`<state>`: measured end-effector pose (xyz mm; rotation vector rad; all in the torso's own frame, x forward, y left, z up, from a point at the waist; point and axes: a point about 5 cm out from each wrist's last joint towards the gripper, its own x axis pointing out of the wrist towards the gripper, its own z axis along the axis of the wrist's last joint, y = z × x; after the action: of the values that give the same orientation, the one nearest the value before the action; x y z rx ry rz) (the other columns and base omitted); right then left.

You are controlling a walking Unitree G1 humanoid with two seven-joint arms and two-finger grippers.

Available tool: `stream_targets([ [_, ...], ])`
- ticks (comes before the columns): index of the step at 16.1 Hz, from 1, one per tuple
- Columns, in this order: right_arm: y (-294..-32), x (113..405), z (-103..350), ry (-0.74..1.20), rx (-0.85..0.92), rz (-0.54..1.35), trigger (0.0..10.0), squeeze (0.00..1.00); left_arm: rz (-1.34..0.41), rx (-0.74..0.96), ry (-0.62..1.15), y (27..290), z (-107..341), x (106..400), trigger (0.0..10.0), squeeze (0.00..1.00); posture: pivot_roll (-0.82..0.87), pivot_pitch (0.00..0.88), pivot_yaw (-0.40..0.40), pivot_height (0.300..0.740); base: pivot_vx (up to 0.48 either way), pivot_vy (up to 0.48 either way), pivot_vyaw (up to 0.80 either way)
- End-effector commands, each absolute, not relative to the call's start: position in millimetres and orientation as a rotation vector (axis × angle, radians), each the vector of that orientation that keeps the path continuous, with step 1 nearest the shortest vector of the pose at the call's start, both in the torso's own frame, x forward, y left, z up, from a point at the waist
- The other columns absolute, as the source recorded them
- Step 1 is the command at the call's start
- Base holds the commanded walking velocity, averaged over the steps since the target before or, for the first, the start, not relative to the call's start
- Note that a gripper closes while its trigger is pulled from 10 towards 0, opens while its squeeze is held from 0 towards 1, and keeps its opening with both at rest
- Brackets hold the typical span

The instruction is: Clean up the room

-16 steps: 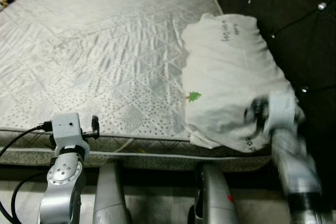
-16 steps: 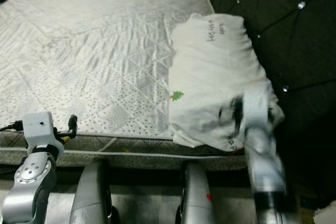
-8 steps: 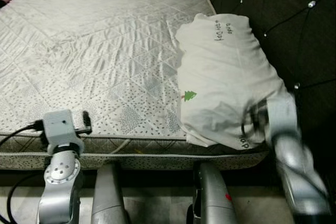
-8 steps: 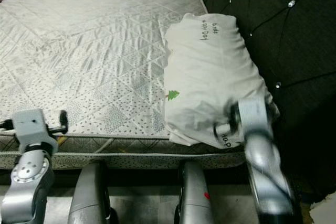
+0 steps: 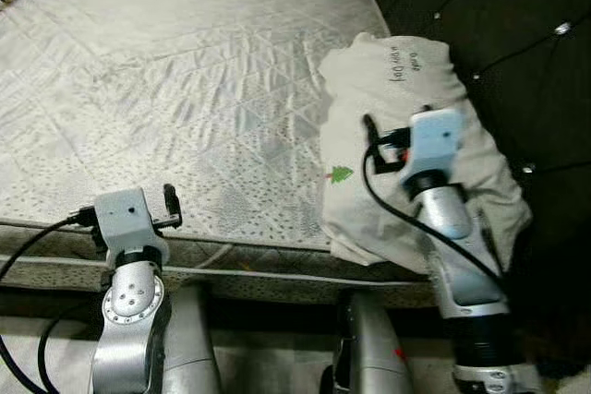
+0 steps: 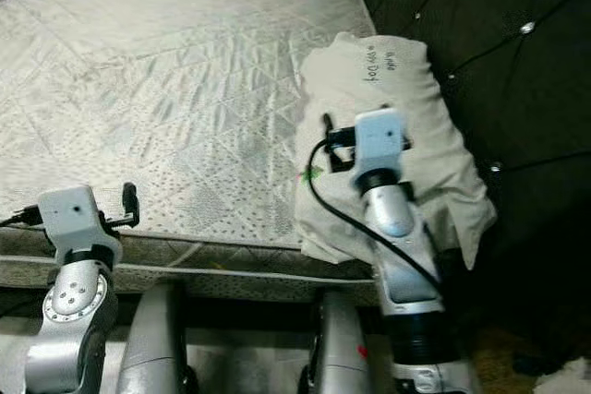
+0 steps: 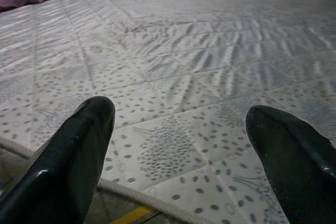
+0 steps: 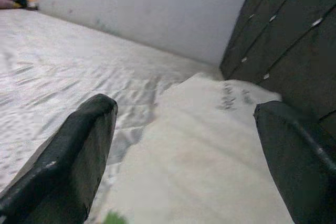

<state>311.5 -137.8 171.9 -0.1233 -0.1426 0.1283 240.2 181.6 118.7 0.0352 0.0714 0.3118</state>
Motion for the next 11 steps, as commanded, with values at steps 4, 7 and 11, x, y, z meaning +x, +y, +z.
stream_targets([
  [4,-137.5,318.1,171.8,-0.122,-0.073,0.189,10.0,0.0,0.31,-0.005,0.03,173.5,124.7,241.2,10.0,0.0,0.12,0.0,-0.144,0.55,0.0,0.0,0.0],
  [7,-139.7,324.4,171.8,-0.105,-0.051,0.18,10.0,0.0,0.311,-0.02,0.026,169.6,124.1,242.3,10.0,0.0,0.13,0.0,-0.16,0.6,0.0,0.0,0.0],
  [11,-138.9,326.5,171.0,-0.099,-0.039,0.182,10.0,0.0,0.311,-0.029,0.025,168.8,123.6,243.2,10.0,0.0,0.13,0.0,-0.161,0.65,0.0,0.0,0.0],
])
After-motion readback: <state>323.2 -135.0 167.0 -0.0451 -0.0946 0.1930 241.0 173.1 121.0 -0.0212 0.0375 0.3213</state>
